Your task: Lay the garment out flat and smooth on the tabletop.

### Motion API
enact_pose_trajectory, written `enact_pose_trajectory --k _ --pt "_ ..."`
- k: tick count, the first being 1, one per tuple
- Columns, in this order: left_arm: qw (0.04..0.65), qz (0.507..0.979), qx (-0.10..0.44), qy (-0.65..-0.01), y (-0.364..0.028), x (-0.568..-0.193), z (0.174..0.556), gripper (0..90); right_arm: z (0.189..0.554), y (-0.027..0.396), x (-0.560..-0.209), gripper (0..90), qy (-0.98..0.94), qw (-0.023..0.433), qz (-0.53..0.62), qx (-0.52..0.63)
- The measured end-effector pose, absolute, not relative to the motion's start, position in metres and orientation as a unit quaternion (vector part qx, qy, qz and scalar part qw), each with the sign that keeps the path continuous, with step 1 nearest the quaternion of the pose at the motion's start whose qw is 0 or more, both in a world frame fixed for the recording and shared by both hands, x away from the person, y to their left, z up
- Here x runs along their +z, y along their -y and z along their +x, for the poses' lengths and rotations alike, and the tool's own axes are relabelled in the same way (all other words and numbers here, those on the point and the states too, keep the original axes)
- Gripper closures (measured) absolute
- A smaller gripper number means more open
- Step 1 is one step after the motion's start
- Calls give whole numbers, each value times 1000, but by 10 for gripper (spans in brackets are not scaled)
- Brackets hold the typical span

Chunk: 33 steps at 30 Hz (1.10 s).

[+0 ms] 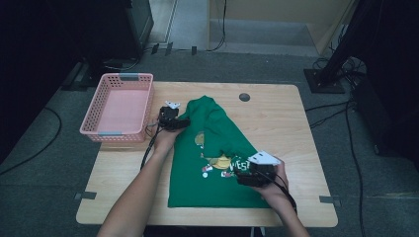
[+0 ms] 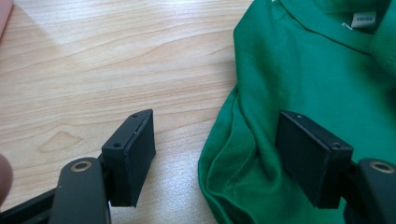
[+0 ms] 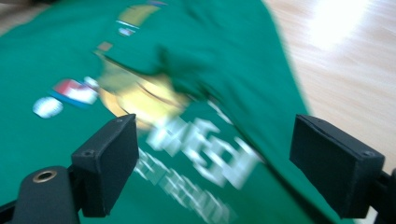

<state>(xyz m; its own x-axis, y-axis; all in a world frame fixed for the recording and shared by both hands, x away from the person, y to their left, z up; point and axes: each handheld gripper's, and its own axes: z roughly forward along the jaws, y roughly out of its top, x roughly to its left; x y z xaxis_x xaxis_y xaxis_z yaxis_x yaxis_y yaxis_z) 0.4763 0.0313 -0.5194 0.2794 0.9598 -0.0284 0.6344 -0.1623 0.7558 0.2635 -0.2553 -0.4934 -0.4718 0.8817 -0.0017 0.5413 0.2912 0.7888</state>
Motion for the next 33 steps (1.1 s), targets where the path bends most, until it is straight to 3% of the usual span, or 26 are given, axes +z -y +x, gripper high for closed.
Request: enact_pose_trajectory --k 5,10,26,29,31,33 --pt "339 725 238 -550 -32 -519 476 298 291 221 -493 322 -782 207 440 390" --pt "340 725 238 -550 -32 -519 476 298 310 195 -499 365 -794 184 428 391" --pt "339 725 239 -550 -32 -519 476 298 332 159 -516 537 -806 174 430 367" --pt "339 725 239 -550 -32 -519 476 298 333 159 -517 641 -803 184 434 365" --pt "339 725 239 -550 -32 -519 476 298 335 162 -517 780 -799 193 442 360" --pt "340 724 239 -550 -31 -519 476 297 337 165 -517 860 -795 192 449 361"
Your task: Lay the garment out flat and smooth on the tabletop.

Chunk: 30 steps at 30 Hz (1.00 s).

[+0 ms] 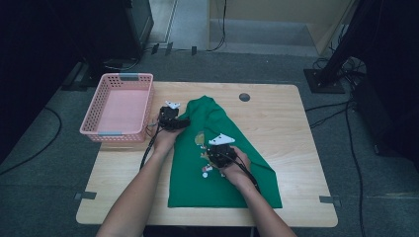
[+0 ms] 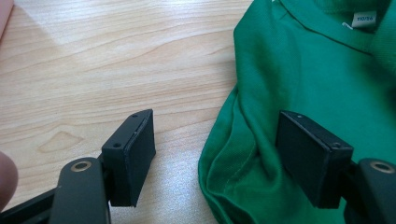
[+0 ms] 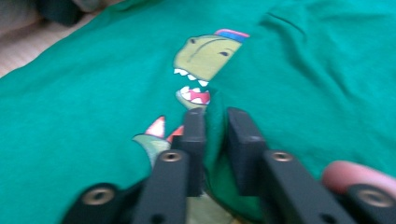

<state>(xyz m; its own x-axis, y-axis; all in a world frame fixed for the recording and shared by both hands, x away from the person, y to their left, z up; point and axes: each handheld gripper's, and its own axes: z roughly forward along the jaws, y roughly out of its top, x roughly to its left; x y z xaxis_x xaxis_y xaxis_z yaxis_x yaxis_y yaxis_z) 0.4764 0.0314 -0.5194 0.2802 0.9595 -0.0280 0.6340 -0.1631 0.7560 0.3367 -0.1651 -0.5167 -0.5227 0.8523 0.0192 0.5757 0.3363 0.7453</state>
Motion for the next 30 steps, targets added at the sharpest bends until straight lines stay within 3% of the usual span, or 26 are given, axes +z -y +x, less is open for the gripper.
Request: enact_pose_trajectory --k 7,18,30 --pt "340 724 239 -550 -31 -519 476 298 345 182 -508 881 -778 208 462 372" --pt "340 725 239 -550 -32 -519 476 298 389 258 -482 884 -722 252 528 370" --pt "341 725 238 -549 -32 -519 477 297 430 326 -490 884 -687 270 582 341"
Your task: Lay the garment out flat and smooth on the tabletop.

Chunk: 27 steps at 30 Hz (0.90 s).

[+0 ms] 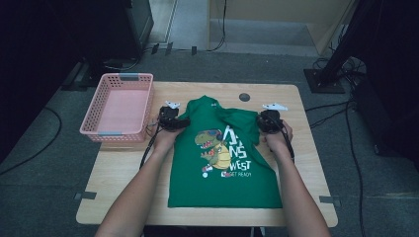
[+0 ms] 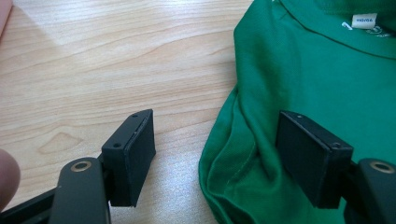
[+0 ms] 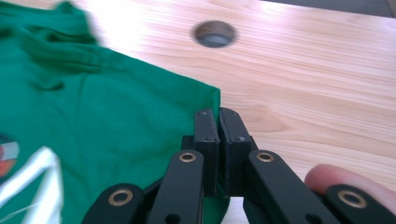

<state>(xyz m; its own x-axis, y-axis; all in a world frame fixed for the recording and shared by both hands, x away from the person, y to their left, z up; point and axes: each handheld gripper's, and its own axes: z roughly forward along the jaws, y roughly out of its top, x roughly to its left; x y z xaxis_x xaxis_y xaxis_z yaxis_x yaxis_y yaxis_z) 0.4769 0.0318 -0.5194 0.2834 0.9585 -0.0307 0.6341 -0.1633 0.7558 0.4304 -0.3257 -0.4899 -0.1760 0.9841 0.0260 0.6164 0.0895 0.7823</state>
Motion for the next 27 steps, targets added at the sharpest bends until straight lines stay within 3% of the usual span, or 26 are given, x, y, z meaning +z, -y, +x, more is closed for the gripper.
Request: enact_pose_trajectory --k 16,24,27 --pt "344 724 236 -550 -33 -519 477 298 469 382 -510 877 -639 274 654 297" --pt "350 720 231 -553 -34 -519 477 298 467 399 -511 544 -606 269 685 302" --pt "353 717 228 -556 -36 -519 478 298 460 404 -507 490 -597 269 684 323"
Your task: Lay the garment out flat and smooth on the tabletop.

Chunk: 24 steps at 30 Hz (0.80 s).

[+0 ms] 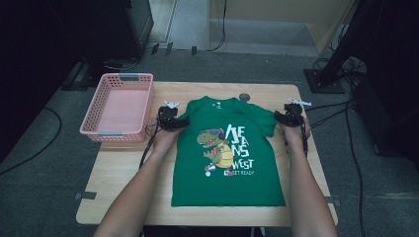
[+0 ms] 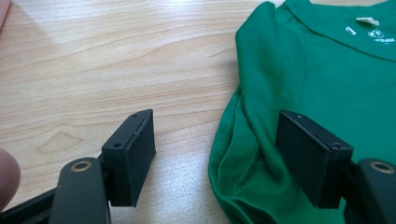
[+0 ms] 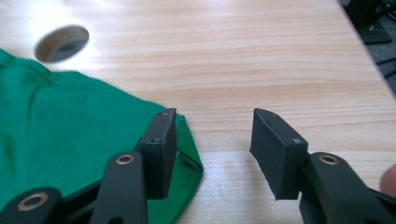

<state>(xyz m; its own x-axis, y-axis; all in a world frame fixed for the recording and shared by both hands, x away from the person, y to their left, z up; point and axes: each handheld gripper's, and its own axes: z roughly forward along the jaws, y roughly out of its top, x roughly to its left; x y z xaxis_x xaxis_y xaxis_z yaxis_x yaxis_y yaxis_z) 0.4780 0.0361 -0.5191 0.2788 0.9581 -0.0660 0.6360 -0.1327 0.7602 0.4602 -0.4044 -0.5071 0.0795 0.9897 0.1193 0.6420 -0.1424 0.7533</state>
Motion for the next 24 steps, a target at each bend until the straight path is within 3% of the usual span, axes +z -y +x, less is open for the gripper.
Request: enact_pose_trajectory --k 9,16,24 --pt "385 701 197 -567 -45 -519 479 268 431 394 -505 280 -626 235 648 364" --pt "406 679 171 -587 -54 -518 482 269 403 383 -511 122 -665 236 612 357" --pt "414 663 162 -602 -64 -517 484 269 373 379 -514 52 -700 229 580 348"
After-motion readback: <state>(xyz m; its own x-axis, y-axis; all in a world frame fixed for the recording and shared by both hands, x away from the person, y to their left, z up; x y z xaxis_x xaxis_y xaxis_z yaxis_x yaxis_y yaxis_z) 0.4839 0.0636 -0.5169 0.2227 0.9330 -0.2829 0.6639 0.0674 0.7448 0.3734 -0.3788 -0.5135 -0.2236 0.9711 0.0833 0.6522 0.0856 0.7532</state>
